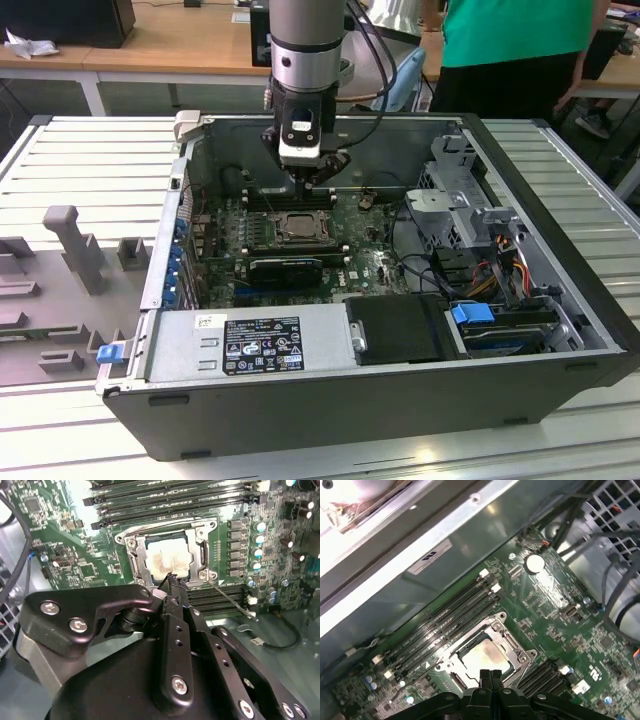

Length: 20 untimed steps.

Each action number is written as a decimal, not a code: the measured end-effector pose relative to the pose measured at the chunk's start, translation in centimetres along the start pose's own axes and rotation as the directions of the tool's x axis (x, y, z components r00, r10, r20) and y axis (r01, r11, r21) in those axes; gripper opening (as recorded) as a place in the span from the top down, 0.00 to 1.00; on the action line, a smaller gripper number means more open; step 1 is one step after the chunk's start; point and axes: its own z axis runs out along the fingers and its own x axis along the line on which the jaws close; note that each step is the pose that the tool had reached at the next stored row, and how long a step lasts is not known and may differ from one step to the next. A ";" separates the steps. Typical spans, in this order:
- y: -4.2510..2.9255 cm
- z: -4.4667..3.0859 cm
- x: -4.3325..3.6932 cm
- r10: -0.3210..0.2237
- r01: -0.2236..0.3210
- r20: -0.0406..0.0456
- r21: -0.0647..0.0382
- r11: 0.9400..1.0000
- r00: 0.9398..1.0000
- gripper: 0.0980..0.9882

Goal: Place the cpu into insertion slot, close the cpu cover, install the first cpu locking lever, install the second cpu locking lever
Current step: 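Install the first cpu locking lever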

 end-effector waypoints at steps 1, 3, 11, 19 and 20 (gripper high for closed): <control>0.00 0.00 0.00 -0.024 0.024 0.000 -0.001 1.000 1.000 0.99; 0.00 0.00 0.00 -0.058 0.058 0.000 -0.002 0.998 0.998 0.99; 0.00 0.03 0.00 -0.218 0.218 -0.004 -0.007 0.976 0.976 0.99; -0.22 0.02 0.28 -0.304 0.304 -0.007 -0.009 0.953 0.953 0.99; -0.27 0.02 0.34 -0.304 0.304 -0.007 -0.009 0.953 0.953 0.99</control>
